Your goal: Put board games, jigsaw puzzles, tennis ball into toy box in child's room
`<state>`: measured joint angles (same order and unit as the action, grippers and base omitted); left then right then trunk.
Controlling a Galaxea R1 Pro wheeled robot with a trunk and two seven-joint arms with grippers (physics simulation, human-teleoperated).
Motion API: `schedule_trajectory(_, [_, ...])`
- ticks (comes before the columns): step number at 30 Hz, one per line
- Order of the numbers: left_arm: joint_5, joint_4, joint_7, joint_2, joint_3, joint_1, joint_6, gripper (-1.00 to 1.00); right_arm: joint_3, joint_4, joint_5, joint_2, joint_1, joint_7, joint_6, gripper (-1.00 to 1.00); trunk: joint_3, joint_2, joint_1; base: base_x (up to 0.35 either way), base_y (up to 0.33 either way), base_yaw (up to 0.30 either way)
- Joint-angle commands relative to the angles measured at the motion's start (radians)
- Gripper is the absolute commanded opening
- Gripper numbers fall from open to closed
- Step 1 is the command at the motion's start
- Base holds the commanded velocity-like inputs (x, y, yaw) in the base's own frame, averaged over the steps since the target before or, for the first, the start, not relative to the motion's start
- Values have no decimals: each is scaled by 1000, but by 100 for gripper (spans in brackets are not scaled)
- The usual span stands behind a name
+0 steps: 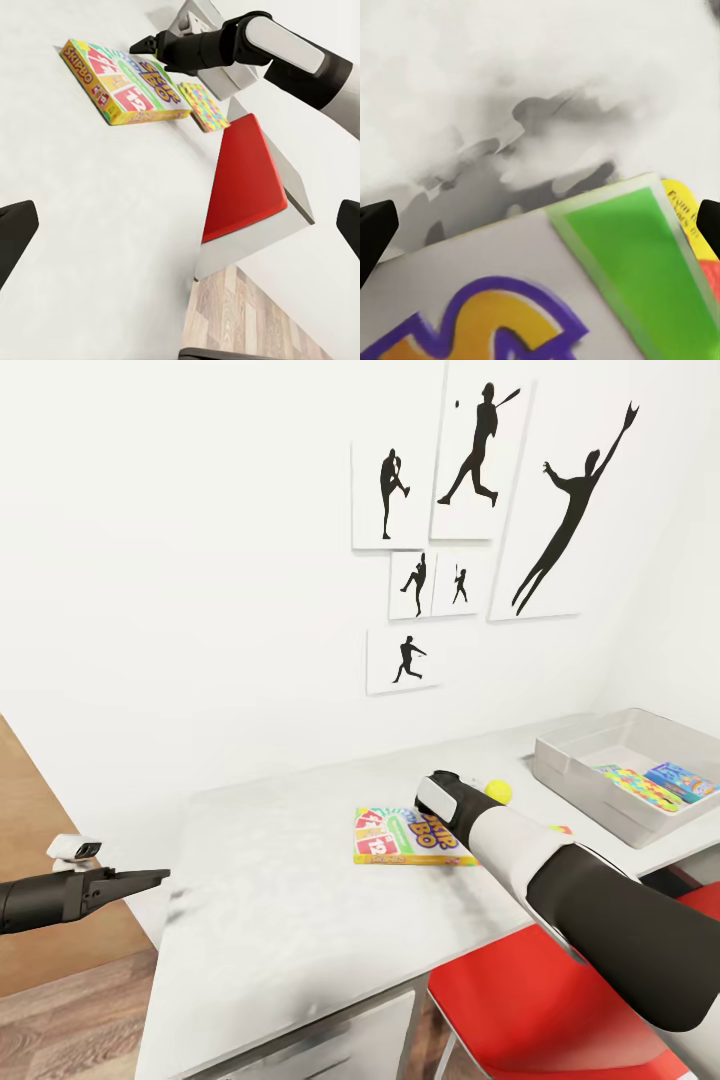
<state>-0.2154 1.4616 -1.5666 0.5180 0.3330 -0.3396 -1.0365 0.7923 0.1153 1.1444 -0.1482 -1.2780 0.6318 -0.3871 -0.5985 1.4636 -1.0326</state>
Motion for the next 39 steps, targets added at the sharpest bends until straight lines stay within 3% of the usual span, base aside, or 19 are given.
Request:
schedule_trajectory(1, [1,0,-4,0,0,0,-11,100,-2,0,25,0,0,5,-11,100,-1,0,0,-5,0,0])
schedule_trajectory(39, [1,0,-4,-1,-1,0,-11,100,-4,0,26,-1,0,5,-38,100,-1,0,0,-49,25,0])
